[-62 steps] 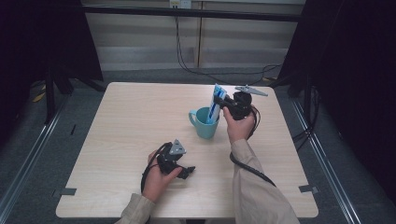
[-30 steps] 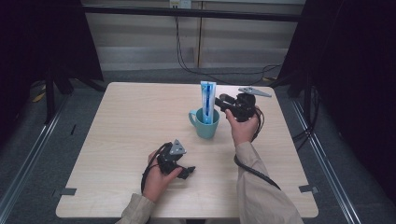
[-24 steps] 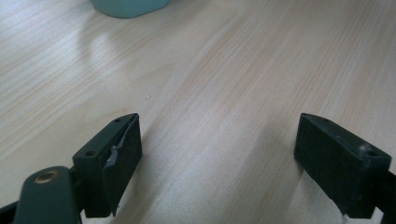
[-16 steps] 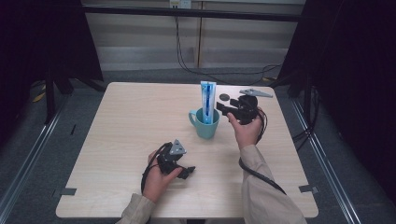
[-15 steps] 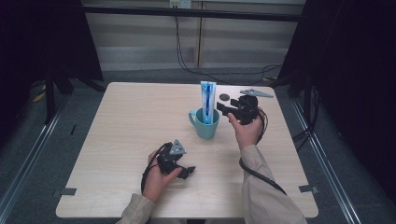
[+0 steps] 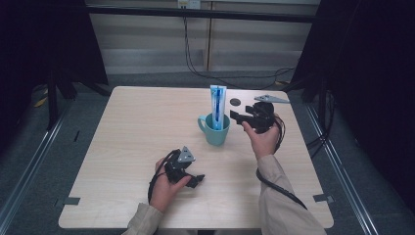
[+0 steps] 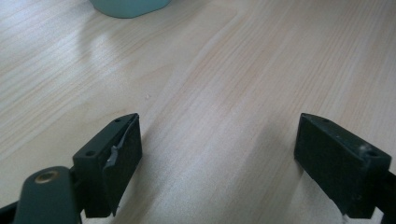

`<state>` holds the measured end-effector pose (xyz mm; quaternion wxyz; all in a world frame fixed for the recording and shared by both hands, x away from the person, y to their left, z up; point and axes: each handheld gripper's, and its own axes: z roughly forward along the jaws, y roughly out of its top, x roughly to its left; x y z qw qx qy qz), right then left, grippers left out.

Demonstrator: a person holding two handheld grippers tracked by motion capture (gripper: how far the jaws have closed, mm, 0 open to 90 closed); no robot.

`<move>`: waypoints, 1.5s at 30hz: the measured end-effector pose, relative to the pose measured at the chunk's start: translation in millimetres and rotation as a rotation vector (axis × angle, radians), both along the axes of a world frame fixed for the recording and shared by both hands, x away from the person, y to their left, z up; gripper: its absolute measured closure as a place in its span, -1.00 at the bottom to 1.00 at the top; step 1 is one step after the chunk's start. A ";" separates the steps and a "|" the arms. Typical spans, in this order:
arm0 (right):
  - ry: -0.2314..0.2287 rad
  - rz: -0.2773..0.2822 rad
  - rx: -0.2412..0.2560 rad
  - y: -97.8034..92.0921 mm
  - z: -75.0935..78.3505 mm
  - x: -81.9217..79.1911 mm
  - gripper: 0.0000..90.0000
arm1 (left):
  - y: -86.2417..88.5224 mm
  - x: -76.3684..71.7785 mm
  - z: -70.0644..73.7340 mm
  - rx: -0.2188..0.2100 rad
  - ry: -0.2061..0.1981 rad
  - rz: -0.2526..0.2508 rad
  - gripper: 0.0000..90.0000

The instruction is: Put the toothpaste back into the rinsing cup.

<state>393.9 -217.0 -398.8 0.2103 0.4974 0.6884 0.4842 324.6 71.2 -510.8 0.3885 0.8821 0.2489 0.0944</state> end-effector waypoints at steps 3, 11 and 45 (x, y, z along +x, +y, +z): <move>0.001 0.003 -0.003 0.4 0.9 -2.1 -0.41 | 0.0 0.0 0.0 0.000 0.000 0.000 -0.67; 0.014 0.017 -0.008 -1.8 1.2 -3.5 -0.44 | 0.2 0.2 0.2 0.004 -0.001 -0.003 -0.67; 0.037 0.118 -0.069 -7.8 -6.0 -32.7 -0.57 | 0.6 0.4 0.4 0.009 -0.003 -0.008 -0.67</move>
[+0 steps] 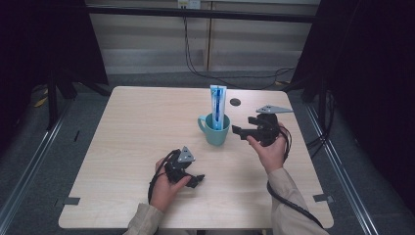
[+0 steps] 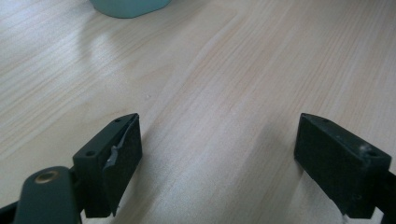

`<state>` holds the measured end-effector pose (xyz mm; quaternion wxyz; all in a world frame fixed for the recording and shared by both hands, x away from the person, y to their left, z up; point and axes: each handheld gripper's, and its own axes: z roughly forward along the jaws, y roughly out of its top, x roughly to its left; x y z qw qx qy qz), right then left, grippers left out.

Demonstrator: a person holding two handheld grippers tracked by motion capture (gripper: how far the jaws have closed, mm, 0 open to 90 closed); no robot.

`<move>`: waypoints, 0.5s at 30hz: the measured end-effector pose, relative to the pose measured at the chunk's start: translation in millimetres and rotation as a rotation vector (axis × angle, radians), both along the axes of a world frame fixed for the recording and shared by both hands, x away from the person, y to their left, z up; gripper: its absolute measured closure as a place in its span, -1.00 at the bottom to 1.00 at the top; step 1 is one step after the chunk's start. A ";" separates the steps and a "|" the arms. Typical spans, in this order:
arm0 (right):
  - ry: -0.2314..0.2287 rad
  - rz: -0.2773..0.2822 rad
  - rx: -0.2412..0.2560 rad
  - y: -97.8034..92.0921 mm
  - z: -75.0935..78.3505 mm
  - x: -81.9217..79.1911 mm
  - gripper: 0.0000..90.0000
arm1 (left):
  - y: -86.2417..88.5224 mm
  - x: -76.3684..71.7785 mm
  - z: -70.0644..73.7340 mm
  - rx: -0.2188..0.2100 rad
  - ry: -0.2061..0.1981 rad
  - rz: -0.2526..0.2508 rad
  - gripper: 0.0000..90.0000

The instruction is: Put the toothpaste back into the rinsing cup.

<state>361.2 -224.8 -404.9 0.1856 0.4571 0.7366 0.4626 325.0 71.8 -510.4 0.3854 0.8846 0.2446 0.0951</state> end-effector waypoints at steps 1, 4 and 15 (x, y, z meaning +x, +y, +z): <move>0.002 0.002 0.001 0.5 -0.4 -1.2 -0.57 | 0.0 0.1 0.0 0.000 0.000 -0.001 -0.67; 0.010 0.018 -0.010 1.4 -1.9 -2.4 -0.59 | -0.1 -0.1 -0.1 -0.002 0.001 0.001 -0.67; 0.019 0.040 -0.003 -2.9 -10.0 -13.6 -0.59 | -0.1 -0.1 0.0 -0.001 0.001 0.001 -0.67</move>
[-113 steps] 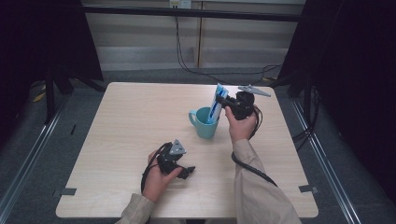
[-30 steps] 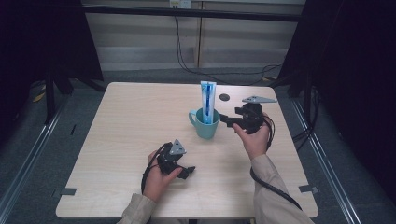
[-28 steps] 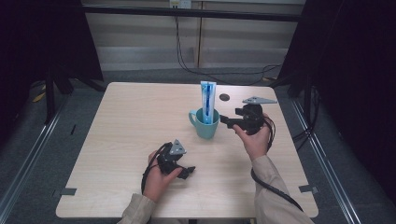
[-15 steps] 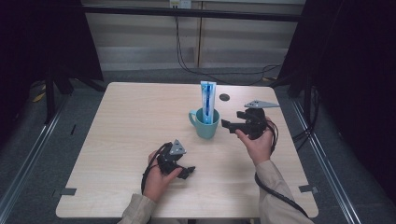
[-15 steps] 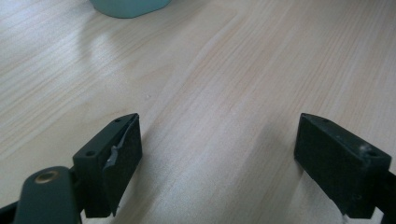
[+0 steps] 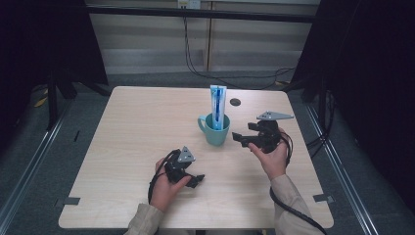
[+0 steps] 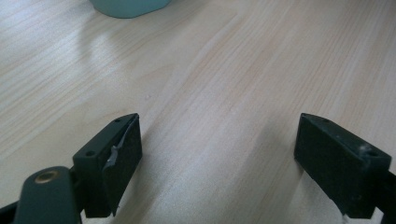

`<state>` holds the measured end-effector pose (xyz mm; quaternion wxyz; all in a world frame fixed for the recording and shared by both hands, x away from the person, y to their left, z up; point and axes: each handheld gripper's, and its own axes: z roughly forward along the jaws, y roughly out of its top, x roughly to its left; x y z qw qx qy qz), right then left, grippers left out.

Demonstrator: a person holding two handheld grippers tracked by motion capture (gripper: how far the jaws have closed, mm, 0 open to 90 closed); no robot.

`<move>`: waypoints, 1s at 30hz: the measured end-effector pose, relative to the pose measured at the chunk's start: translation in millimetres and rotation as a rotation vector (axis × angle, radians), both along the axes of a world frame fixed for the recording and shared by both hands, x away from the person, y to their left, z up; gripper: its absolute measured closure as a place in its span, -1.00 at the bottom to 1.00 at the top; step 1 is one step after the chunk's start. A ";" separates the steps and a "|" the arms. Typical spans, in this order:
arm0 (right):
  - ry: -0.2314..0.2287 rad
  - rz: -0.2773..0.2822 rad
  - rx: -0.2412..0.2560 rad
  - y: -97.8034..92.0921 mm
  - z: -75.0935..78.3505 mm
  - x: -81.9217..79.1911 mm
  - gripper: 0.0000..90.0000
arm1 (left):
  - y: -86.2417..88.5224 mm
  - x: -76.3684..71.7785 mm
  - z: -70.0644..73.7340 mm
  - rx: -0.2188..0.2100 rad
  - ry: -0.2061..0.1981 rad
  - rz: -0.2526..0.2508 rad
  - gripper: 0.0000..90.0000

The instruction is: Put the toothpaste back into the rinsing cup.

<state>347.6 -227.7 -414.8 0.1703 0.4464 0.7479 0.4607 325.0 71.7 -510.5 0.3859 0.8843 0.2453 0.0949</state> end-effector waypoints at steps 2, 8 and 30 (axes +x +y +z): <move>0.001 0.006 0.003 -1.1 -1.8 -1.9 -0.59 | 0.0 0.0 0.0 0.000 0.000 0.000 -0.67; 0.003 0.029 -0.004 -2.4 -6.6 -8.8 -0.59 | 0.0 0.1 0.0 0.001 0.000 -0.001 -0.67; 0.008 0.060 -0.019 -11.3 -25.7 -30.2 -0.59 | 0.0 0.0 0.0 0.000 -0.001 0.000 -0.67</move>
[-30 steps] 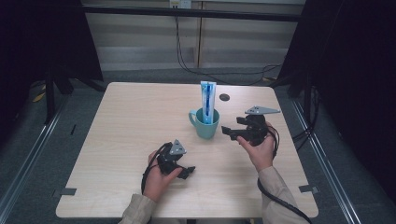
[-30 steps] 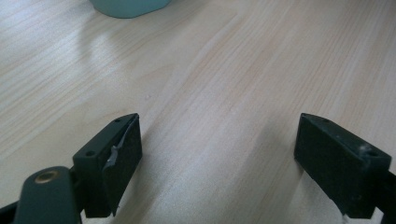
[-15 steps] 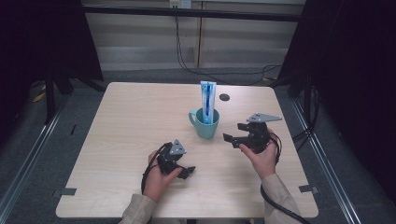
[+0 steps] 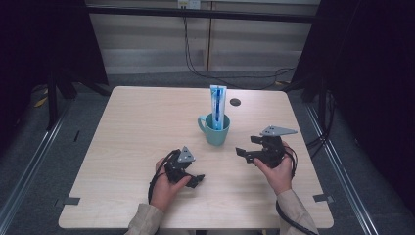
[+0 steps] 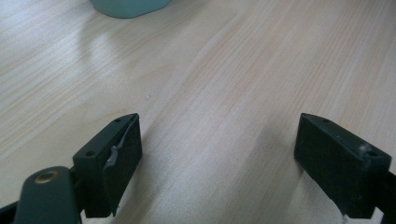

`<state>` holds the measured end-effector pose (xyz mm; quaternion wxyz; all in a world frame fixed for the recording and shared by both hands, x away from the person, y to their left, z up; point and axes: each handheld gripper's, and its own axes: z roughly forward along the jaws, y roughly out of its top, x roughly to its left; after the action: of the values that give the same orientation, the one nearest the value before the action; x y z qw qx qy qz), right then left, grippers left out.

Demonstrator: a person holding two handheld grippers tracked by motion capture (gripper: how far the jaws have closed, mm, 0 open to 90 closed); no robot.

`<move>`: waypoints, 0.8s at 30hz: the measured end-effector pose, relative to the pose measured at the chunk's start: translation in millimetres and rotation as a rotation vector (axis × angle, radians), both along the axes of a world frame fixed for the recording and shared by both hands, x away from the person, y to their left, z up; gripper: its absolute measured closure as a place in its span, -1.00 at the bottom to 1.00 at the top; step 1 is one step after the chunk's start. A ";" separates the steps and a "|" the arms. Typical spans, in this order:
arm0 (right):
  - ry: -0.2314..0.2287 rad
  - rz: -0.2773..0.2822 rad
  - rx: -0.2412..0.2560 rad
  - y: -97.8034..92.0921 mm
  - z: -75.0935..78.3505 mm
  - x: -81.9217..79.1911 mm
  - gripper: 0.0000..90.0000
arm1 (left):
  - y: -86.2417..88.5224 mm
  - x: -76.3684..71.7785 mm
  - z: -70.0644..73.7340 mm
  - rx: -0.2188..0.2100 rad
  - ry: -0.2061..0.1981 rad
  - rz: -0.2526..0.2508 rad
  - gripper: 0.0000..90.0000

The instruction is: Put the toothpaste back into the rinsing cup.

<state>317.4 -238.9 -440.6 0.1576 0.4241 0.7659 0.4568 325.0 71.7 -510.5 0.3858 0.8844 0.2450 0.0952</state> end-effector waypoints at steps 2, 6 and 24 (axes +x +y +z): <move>0.010 0.000 0.000 -0.8 -2.4 -1.2 -0.60 | 0.0 0.1 0.0 -0.001 0.001 -0.001 -0.67; 0.013 0.005 -0.010 -3.8 -9.0 -4.6 -0.60 | -0.2 -0.1 -0.1 -0.003 0.001 0.002 -0.67; 0.057 -0.003 -0.019 -26.5 -35.9 -21.4 -0.61 | 0.0 0.0 0.0 -0.001 0.001 -0.001 -0.67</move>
<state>295.9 -265.5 -476.5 0.1404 0.4367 0.7737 0.4370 325.0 71.7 -510.5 0.3861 0.8843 0.2448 0.0943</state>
